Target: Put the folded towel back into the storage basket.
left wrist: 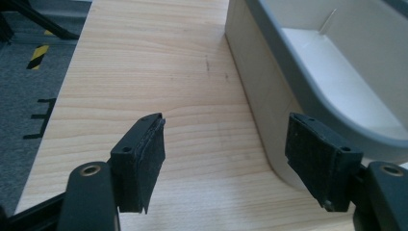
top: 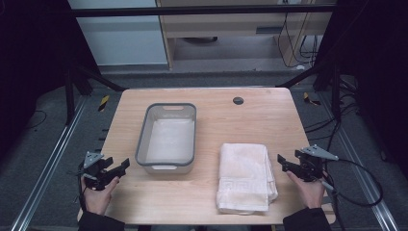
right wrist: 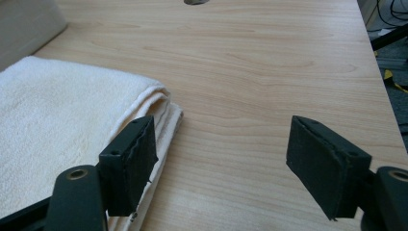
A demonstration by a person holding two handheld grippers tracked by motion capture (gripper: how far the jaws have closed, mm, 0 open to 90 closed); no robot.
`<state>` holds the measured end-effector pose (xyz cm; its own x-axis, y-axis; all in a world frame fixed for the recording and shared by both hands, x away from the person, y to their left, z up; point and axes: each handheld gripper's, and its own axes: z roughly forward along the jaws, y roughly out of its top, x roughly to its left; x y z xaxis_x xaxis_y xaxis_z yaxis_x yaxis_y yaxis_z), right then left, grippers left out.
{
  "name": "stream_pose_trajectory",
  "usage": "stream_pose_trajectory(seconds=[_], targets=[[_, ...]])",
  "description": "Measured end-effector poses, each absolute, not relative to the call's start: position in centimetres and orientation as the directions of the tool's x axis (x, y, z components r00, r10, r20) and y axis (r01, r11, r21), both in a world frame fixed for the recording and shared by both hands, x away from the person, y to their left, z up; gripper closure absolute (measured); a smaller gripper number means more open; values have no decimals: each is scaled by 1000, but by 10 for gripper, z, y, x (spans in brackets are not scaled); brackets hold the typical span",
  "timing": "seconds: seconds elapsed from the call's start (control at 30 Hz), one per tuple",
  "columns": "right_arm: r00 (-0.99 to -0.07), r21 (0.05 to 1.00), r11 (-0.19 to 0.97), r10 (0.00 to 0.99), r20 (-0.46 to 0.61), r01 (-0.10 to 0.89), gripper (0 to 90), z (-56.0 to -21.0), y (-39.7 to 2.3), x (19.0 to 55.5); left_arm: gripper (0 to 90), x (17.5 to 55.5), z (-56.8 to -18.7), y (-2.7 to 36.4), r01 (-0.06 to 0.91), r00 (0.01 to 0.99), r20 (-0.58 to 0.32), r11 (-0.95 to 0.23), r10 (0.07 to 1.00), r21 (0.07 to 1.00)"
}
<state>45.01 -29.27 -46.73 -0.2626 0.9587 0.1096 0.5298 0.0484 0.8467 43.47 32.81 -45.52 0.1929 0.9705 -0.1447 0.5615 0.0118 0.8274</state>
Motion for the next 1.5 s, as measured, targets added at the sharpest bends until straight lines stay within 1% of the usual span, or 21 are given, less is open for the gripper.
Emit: stream_pose_trajectory(seconds=[0.13, 0.17, 0.2, 0.33, 0.43, 0.47, 0.53, 0.6, 0.63, 0.73, 0.8, 0.9, 1.03, 1.1, 1.37, 1.5], targets=[[-270, 838, 54, 956, 114, 543, 257, -467, -291, 453, 289, 434, -447, 324, 537, 201, -137, 8, 970, 844], [-276, 838, 71, 956, 98, 541, 252, -466, -290, 454, 291, 433, -444, 324, 526, 208, -150, 19, 966, 850], [-278, 846, 64, 955, 102, 529, 262, -464, -289, 453, 293, 433, -440, 325, 517, 215, -165, 31, 962, 855], [-277, 850, 50, 954, 115, 524, 259, -459, -289, 453, 292, 432, -437, 322, 512, 235, -175, 31, 956, 858], [-295, 868, 28, 946, 138, 496, 260, -452, -288, 453, 299, 435, -434, 318, 517, 246, -211, 57, 946, 854], [-294, 876, 37, 948, 121, 481, 256, -445, -288, 454, 302, 436, -432, 313, 513, 253, -199, 43, 947, 857], [-294, 879, 34, 948, 123, 475, 256, -443, -288, 454, 302, 435, -431, 310, 511, 265, -197, 36, 944, 859], [-302, 888, 9, 942, 146, 459, 255, -438, -290, 454, 305, 436, -428, 304, 524, 291, -225, 42, 930, 851], [-307, 890, -1, 938, 158, 456, 249, -436, -291, 454, 298, 436, -428, 302, 517, 295, -217, 36, 930, 855], [-307, 901, 7, 941, 141, 435, 246, -430, -292, 454, 298, 438, -425, 292, 508, 308, -190, 8, 932, 861], [-313, 899, 13, 940, 139, 438, 238, -429, -293, 456, 299, 441, -422, 285, 500, 313, -174, -6, 934, 866], [-311, 900, 31, 943, 118, 435, 236, -428, -293, 457, 299, 443, -420, 277, 492, 326, -177, -6, 929, 871], [-322, 900, 28, 938, 127, 436, 231, -426, -292, 459, 303, 445, -415, 260, 478, 352, -165, -25, 921, 878], [-336, 892, 27, 931, 142, 451, 218, -425, -291, 461, 305, 445, -411, 253, 466, 370, -163, -31, 915, 884], [-359, 899, 53, 926, 119, 436, 218, -419, -285, 463, 305, 446, -398, 228, 432, 417, -128, -73, 900, 899], [-368, 899, 48, 921, 129, 435, 217, -416, -284, 464, 308, 446, -396, 217, 430, 433, -116, -92, 894, 898]])
